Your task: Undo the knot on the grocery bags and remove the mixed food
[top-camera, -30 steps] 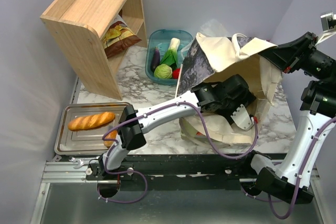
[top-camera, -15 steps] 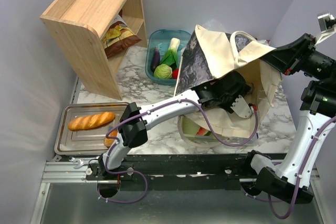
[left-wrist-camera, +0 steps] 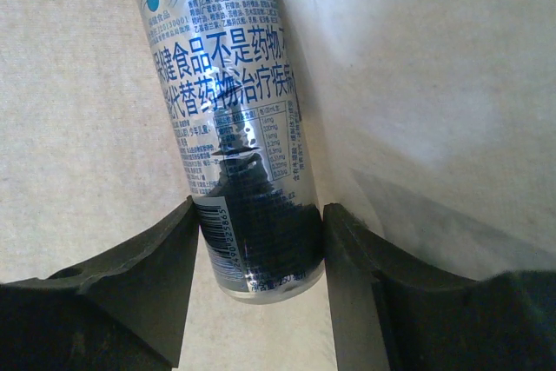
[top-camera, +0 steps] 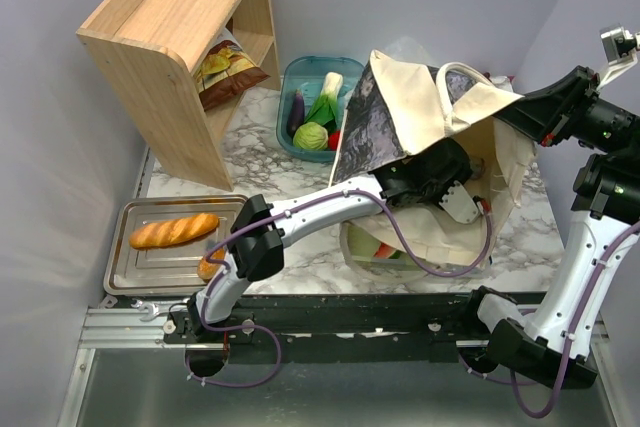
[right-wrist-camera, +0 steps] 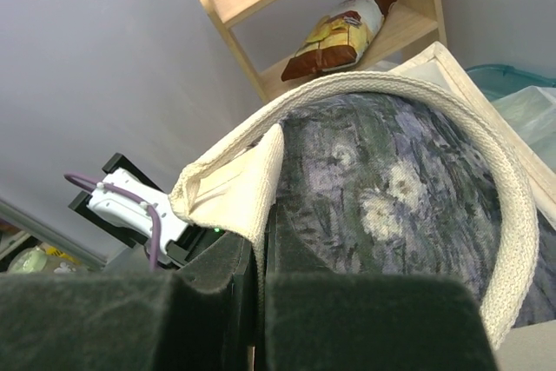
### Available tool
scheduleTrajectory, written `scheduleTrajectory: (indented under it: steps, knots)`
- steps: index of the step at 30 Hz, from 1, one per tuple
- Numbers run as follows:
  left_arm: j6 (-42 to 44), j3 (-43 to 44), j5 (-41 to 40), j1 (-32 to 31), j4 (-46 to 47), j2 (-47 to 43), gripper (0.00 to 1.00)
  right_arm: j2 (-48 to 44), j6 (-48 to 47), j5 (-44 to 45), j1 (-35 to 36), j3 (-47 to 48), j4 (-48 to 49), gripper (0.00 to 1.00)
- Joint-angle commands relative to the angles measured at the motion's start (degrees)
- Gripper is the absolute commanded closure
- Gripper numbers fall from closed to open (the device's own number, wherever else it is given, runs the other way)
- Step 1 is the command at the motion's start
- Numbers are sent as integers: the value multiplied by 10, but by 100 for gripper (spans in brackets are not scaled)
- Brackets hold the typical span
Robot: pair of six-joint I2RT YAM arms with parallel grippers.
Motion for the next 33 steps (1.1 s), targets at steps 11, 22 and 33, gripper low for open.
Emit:
scheduleTrajectory:
  steps: [11, 22, 33]
  knots:
    - [-20, -70, -32, -5, -55, -129, 100, -13, -105, 52, 7, 16, -80, 99]
    - [-15, -83, -24, -22, -48, -194, 100, -6, -233, 165, 7, 45, -203, 99]
    - [-80, 38, 43, -28, -74, -194, 100, 19, -258, 338, 7, 89, -260, 99]
